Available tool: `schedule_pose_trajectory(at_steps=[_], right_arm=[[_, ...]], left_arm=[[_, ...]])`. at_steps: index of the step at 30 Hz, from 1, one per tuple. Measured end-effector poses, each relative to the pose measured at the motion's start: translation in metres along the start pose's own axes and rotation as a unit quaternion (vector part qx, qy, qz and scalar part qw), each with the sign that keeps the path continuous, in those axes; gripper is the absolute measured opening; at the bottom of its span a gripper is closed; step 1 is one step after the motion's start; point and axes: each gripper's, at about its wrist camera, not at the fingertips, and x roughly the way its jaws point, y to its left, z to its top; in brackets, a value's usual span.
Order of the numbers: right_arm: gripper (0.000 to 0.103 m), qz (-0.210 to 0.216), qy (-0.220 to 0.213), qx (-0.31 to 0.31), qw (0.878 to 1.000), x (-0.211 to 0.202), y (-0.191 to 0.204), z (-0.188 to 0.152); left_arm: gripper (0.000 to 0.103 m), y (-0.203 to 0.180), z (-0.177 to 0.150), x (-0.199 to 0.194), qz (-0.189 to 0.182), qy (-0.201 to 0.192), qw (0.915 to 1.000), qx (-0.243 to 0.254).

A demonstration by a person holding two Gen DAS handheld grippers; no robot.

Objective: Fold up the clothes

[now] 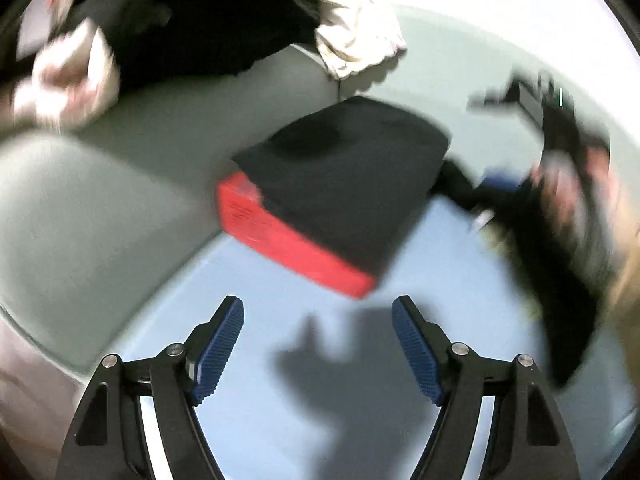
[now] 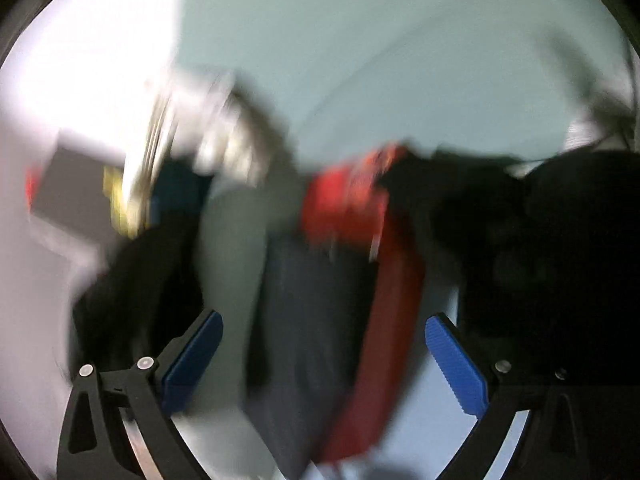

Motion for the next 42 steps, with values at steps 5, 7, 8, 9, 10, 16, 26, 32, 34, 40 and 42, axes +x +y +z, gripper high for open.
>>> schedule_pose_trajectory(at_steps=[5, 7, 8, 9, 10, 16, 26, 32, 34, 40, 42], right_arm=[[0.101, -0.03, 0.043, -0.094, 0.994, 0.028, 0.035, -0.026], [0.101, -0.032, 0.041, -0.095, 0.994, 0.041, 0.042, -0.02], [0.101, -0.033, 0.042, -0.092, 0.994, 0.049, 0.045, -0.014], [0.101, -0.035, 0.045, -0.089, 0.994, 0.059, 0.049, -0.01], [0.101, -0.042, 0.055, -0.086, 0.994, 0.067, 0.053, -0.006], [0.1, -0.08, 0.038, -0.092, 0.992, 0.066, 0.057, -0.002], [0.085, -0.009, 0.071, -0.091, 0.993, 0.04, 0.035, -0.029], [0.08, -0.035, 0.089, -0.085, 0.992, 0.088, 0.043, -0.024], [0.082, -0.042, 0.088, -0.097, 0.991, 0.098, 0.053, -0.021], [0.089, -0.096, 0.091, -0.131, 0.983, 0.117, 0.069, -0.007], [0.091, -0.099, 0.095, -0.14, 0.981, 0.106, 0.064, -0.015]], left_arm=[[0.077, -0.008, -0.006, -0.012, -0.022, 0.008, 0.9984, -0.051], [0.077, -0.011, -0.012, -0.018, -0.015, 0.009, 0.9987, -0.047], [0.077, -0.01, -0.016, -0.022, -0.012, 0.012, 0.9988, -0.046], [0.077, -0.007, -0.018, -0.025, -0.009, 0.017, 0.9987, -0.047], [0.077, -0.003, -0.021, -0.028, -0.005, 0.02, 0.9986, -0.049], [0.077, 0.025, -0.034, -0.045, 0.016, 0.019, 0.9948, -0.099], [0.077, 0.033, -0.051, -0.043, -0.02, 0.04, 0.9873, -0.153], [0.077, 0.032, -0.042, -0.042, -0.01, 0.053, 0.9912, -0.121], [0.077, 0.035, -0.038, -0.035, -0.024, 0.075, 0.9893, -0.123], [0.077, 0.022, 0.004, 0.0, -0.139, 0.215, 0.9627, -0.089], [0.077, 0.007, 0.033, 0.011, -0.157, 0.267, 0.9501, -0.038]])
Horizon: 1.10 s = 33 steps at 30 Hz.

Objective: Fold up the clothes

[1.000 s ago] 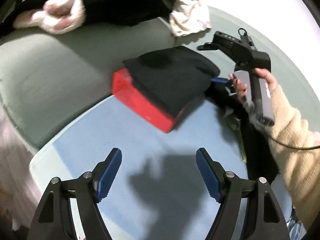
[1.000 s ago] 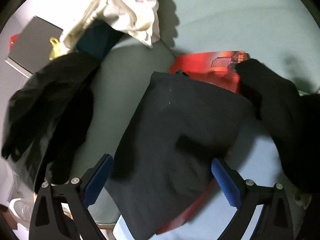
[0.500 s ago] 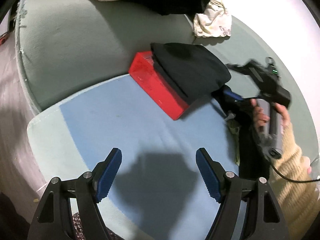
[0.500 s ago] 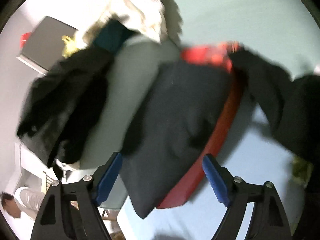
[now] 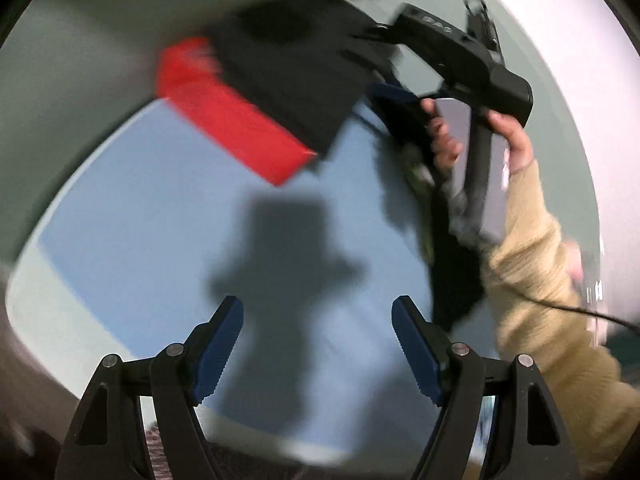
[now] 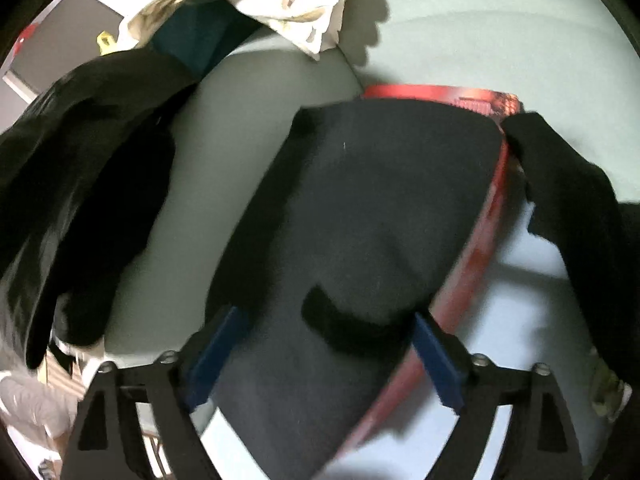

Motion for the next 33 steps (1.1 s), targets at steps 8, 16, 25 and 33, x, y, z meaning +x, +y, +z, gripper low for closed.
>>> schedule_pose_trajectory(at_steps=[8, 16, 25, 33], right_arm=[[0.098, 0.016, -0.007, 0.078, 0.997, -0.073, -0.066, -0.117], [0.098, -0.015, 0.056, 0.138, 0.989, -0.093, -0.107, -0.193], [0.098, -0.009, 0.041, 0.077, 0.996, -0.109, -0.07, -0.18], [0.097, -0.024, 0.024, -0.029, 0.999, -0.113, -0.022, -0.167]], left_arm=[[0.077, 0.011, 0.146, 0.015, 0.001, 0.178, 0.984, -0.006], [0.077, 0.059, 0.205, -0.024, -0.003, 0.1, 0.9924, -0.072], [0.077, 0.073, 0.238, -0.052, -0.07, 0.101, 0.9847, -0.124], [0.077, 0.078, 0.251, -0.056, -0.043, 0.061, 0.9883, -0.133]])
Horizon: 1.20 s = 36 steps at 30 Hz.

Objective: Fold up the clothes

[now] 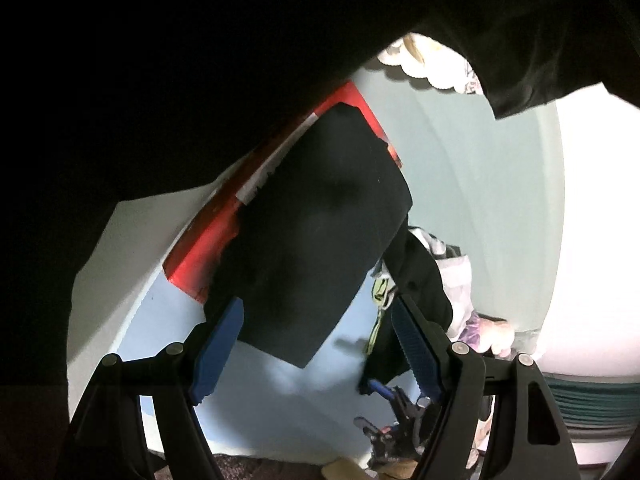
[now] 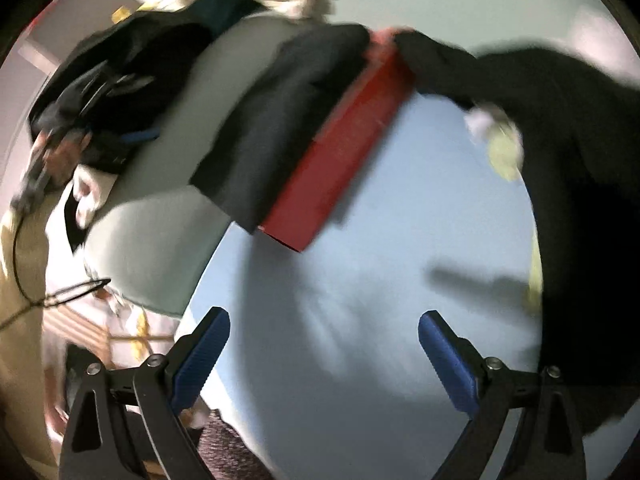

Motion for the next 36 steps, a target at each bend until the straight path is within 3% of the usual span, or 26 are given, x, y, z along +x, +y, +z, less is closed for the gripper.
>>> schedule_pose_trajectory(at_steps=[4, 9, 11, 13, 15, 18, 21, 22, 26, 30, 34, 36], right_arm=[[0.097, 0.01, -0.021, -0.034, 0.999, 0.004, 0.028, 0.017], [0.097, 0.038, -0.026, -0.023, 0.999, -0.001, 0.036, 0.01], [0.097, 0.036, -0.027, -0.019, 0.999, -0.006, 0.035, 0.006], [0.097, 0.026, -0.028, -0.018, 0.999, -0.019, 0.031, 0.001], [0.097, 0.011, -0.034, -0.02, 0.999, -0.029, 0.029, -0.002], [0.098, -0.023, -0.055, -0.043, 0.997, -0.047, 0.031, -0.003], [0.099, -0.058, -0.096, -0.089, 0.99, -0.067, 0.042, 0.0], [0.099, -0.067, -0.111, -0.106, 0.986, -0.07, 0.046, -0.001], [0.103, -0.099, -0.151, -0.165, 0.97, -0.078, 0.061, -0.007], [0.103, -0.102, -0.144, -0.189, 0.966, -0.069, 0.068, -0.013], [0.103, -0.096, -0.146, -0.196, 0.965, -0.063, 0.072, -0.012], [0.103, -0.11, -0.146, -0.198, 0.963, -0.054, 0.073, -0.005]], left_arm=[[0.077, 0.003, -0.006, 0.018, 0.03, -0.005, 0.9995, -0.001], [0.077, -0.002, -0.029, 0.043, -0.02, -0.006, 0.9998, 0.005], [0.077, -0.014, -0.048, 0.056, 0.0, -0.011, 0.9993, 0.035], [0.077, -0.028, -0.07, 0.065, 0.048, -0.041, 0.9958, 0.067], [0.077, -0.043, -0.094, 0.072, 0.1, -0.078, 0.9867, 0.101], [0.077, -0.067, -0.14, 0.073, 0.176, -0.184, 0.9551, 0.151], [0.078, -0.082, -0.19, 0.07, 0.214, -0.279, 0.9202, 0.172], [0.078, -0.083, -0.203, 0.071, 0.226, -0.293, 0.9139, 0.168], [0.078, -0.083, -0.243, 0.079, 0.269, -0.309, 0.9025, 0.132], [0.079, -0.085, -0.268, 0.07, 0.301, -0.34, 0.8815, 0.129], [0.08, -0.087, -0.274, 0.069, 0.278, -0.354, 0.8862, 0.111], [0.08, -0.09, -0.274, 0.071, 0.283, -0.359, 0.8822, 0.111]])
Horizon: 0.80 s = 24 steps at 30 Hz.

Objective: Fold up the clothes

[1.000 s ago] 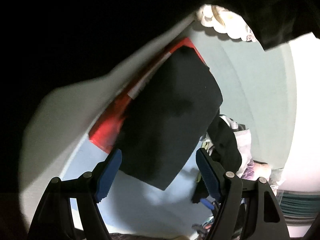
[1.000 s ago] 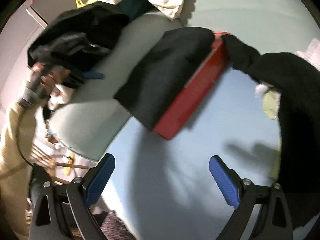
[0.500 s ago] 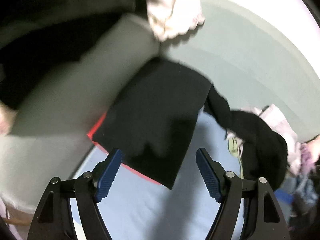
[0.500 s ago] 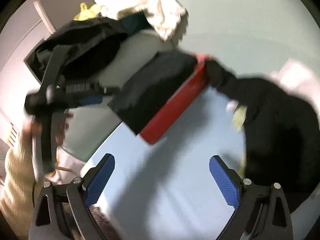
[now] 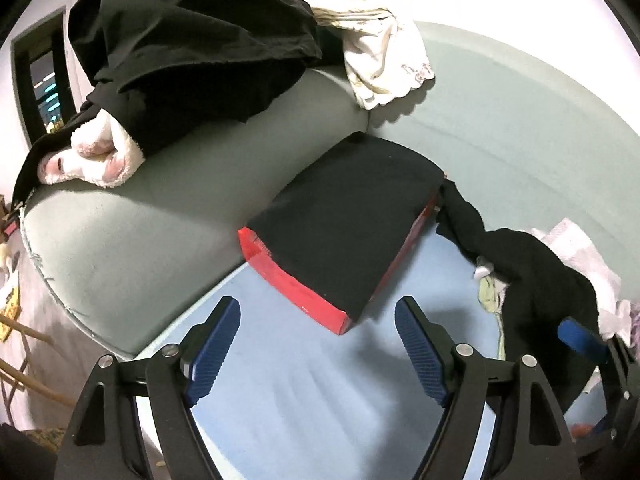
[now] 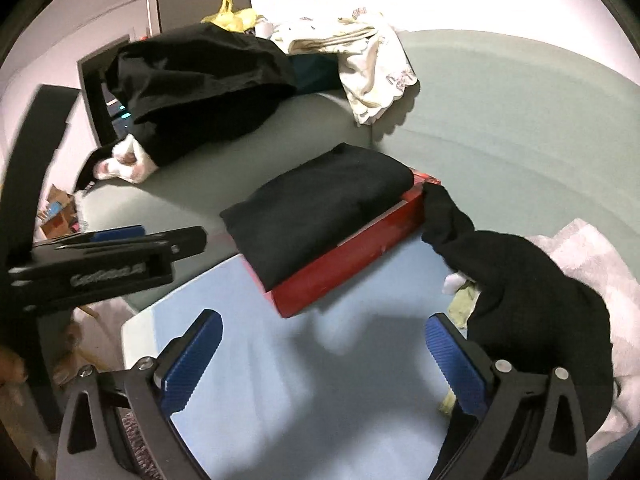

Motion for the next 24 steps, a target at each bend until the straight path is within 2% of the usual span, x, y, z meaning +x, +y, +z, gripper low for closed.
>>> schedule_pose_trajectory(at_steps=[8, 12, 21, 24], right_arm=[[0.103, -0.02, -0.005, -0.001, 1.0, 0.021, -0.003, 0.019], [0.103, -0.013, -0.004, 0.003, 1.0, 0.028, -0.003, 0.024], [0.103, -0.006, -0.029, -0.027, 0.999, 0.043, 0.004, 0.035], [0.103, -0.001, -0.025, -0.036, 0.999, 0.051, 0.007, 0.04]], left_arm=[[0.08, -0.001, 0.004, 0.004, 0.002, -0.012, 0.9999, 0.005], [0.08, 0.003, 0.006, 0.009, 0.005, -0.009, 0.9999, 0.002], [0.08, 0.015, 0.015, 0.022, 0.011, -0.005, 0.9999, -0.01], [0.08, 0.017, 0.02, 0.029, 0.012, 0.003, 0.9999, -0.004]])
